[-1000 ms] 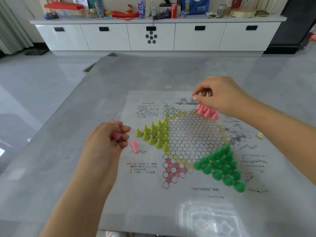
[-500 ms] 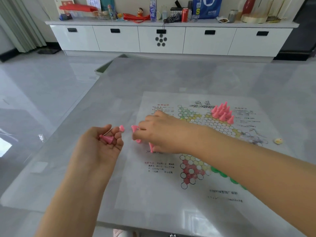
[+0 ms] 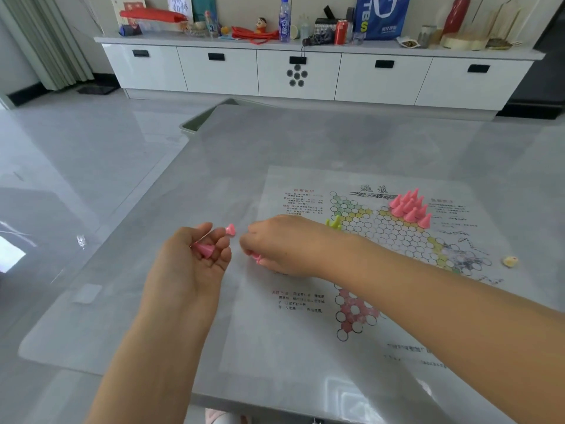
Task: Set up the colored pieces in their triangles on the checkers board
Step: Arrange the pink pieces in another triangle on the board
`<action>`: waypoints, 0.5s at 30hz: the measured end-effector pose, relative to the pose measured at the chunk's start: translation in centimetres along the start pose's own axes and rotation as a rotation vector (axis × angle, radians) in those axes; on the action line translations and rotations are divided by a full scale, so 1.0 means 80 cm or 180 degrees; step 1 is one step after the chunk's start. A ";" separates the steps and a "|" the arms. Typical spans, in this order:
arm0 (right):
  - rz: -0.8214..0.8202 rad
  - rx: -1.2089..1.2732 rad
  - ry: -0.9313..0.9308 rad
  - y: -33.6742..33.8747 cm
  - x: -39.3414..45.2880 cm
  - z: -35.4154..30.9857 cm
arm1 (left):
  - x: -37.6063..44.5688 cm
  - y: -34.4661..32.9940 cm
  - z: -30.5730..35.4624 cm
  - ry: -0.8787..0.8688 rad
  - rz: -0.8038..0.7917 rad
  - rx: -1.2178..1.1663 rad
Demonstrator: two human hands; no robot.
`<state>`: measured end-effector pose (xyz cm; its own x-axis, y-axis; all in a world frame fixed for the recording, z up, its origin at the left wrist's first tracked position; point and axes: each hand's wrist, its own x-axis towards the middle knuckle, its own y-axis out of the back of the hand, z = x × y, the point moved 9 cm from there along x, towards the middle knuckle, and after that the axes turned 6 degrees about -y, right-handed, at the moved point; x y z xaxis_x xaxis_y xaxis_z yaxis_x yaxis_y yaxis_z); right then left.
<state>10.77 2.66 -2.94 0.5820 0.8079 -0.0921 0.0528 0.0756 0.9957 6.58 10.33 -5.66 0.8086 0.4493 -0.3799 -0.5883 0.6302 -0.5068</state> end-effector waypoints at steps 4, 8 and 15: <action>0.0297 0.0832 -0.0139 0.031 -0.010 0.006 | 0.001 0.007 -0.006 0.0061 0.0199 -0.0022; 0.0731 0.1393 -0.0018 0.074 -0.021 -0.005 | -0.015 -0.019 -0.035 0.0571 -0.0199 -0.0401; 0.1137 0.2360 -0.0367 0.090 -0.048 0.025 | -0.034 -0.052 -0.060 0.1014 -0.0578 -0.0451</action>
<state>10.59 -1.06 4.61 0.7424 0.6424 0.1902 0.3467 -0.6114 0.7114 6.79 3.45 -6.24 0.8686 0.1055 -0.4841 -0.4498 0.5776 -0.6812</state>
